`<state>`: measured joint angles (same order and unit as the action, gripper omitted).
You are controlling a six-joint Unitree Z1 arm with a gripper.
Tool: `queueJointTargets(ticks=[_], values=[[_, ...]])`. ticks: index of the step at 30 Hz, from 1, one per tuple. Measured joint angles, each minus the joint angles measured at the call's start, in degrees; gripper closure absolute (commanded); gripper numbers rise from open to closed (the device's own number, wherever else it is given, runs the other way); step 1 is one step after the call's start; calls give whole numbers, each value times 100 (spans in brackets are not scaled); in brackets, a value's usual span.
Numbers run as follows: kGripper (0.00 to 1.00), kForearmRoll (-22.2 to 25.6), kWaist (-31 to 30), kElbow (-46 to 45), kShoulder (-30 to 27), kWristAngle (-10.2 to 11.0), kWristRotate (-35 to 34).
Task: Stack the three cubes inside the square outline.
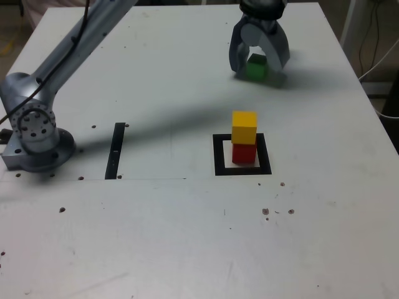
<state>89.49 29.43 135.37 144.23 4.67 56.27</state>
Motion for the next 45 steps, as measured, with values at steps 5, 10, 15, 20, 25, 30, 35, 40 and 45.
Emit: queueJointTargets(ticks=[5, 10, 15, 20, 25, 30, 35, 40, 45], values=[[51, -6, -17, 0, 3, 0, -97], [62, -36, -50, 22, 3, -29, -71], [62, -30, -52, 23, 19, -29, -70], [62, -17, -52, 24, 20, -29, -70], [62, -4, -52, 36, 20, -35, -73], [62, -3, -52, 52, 20, -61, -74], [62, 15, -54, 60, 19, -101, -92], [62, 50, -84, 61, -21, -201, -173], [62, 100, -114, -42, -347, -208, -332]])
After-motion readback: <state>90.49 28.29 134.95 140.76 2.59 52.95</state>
